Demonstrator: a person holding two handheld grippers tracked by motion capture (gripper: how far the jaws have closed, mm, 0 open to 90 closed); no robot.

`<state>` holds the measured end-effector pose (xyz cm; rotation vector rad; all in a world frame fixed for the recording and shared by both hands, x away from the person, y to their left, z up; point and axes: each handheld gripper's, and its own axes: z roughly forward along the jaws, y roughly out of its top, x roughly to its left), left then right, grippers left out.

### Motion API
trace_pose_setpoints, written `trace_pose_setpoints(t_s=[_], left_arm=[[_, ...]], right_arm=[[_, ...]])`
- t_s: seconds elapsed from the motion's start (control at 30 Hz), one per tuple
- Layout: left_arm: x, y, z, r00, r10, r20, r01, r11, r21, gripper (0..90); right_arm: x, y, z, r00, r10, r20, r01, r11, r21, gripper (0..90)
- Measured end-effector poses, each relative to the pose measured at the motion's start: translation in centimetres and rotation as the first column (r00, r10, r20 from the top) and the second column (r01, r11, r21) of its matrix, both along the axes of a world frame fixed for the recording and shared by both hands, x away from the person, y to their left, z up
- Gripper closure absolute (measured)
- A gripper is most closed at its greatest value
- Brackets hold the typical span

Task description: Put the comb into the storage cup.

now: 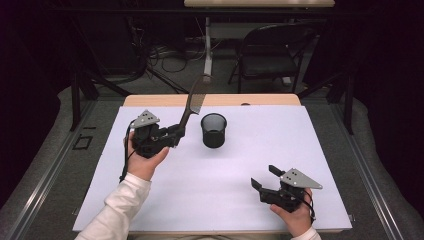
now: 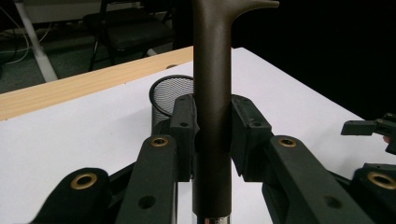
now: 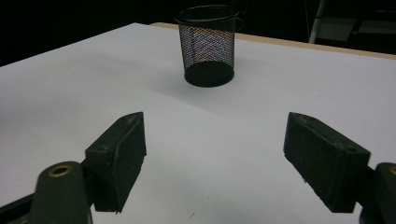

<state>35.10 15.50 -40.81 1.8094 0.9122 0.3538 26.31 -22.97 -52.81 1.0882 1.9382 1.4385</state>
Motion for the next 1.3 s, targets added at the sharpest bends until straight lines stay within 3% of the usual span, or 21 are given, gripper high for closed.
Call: trace_pose_setpoints(t_s=[0.7, 1.3], left_arm=[[-1.4, -1.3, -1.5, 0.9992, -0.024, 0.031, 0.026, 0.9976, -0.064, 72.6], [-2.4, -1.3, -2.8, 0.9974, -0.02, 0.069, 0.025, 0.9975, -0.066, 72.6]], right_arm=[[0.1, 0.1, -0.1, 1.0, 0.003, -0.003, -0.003, 1.0, -0.003, 20.8], [0.1, 0.1, -0.1, 1.0, 0.006, -0.002, -0.006, 1.0, -0.002, 20.8]])
